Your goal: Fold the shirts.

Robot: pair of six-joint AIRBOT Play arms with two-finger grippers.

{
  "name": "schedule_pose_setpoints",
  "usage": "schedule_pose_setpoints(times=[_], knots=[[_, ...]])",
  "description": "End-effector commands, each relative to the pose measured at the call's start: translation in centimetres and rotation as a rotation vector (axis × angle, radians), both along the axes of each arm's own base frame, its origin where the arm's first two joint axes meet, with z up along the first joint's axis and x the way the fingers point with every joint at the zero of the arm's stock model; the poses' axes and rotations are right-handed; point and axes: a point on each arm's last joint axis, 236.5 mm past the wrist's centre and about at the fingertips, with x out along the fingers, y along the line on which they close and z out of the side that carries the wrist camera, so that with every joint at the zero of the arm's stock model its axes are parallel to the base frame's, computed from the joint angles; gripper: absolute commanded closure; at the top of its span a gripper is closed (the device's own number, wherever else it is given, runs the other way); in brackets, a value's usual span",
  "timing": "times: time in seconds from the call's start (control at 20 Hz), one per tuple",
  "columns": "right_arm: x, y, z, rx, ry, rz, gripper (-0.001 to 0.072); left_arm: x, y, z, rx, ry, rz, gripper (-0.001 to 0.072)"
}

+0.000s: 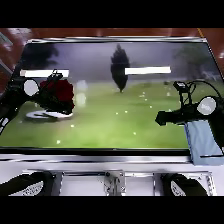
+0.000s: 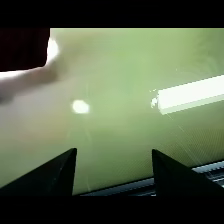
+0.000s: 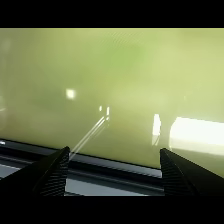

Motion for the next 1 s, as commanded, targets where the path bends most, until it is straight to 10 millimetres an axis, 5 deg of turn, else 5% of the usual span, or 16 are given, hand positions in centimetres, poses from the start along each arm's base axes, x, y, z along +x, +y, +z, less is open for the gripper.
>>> schedule_pose_setpoints(times=[0.0,0.75,0.95], knots=[[0.0,0.0,0.0,0.000,0.000,0.000,0.0034,0.0,0.0,0.0,0.000,0.000,0.000,0.0177],[0.0,0.0,0.0,0.000,-0.001,0.000,0.0034,0.0,0.0,0.0,0.000,0.000,0.000,0.0177],[1.9,0.1,0.6,0.015,-0.081,-0.026,0.0034,2.1,-0.5,0.3,-0.023,-0.081,0.015,0.0177]])
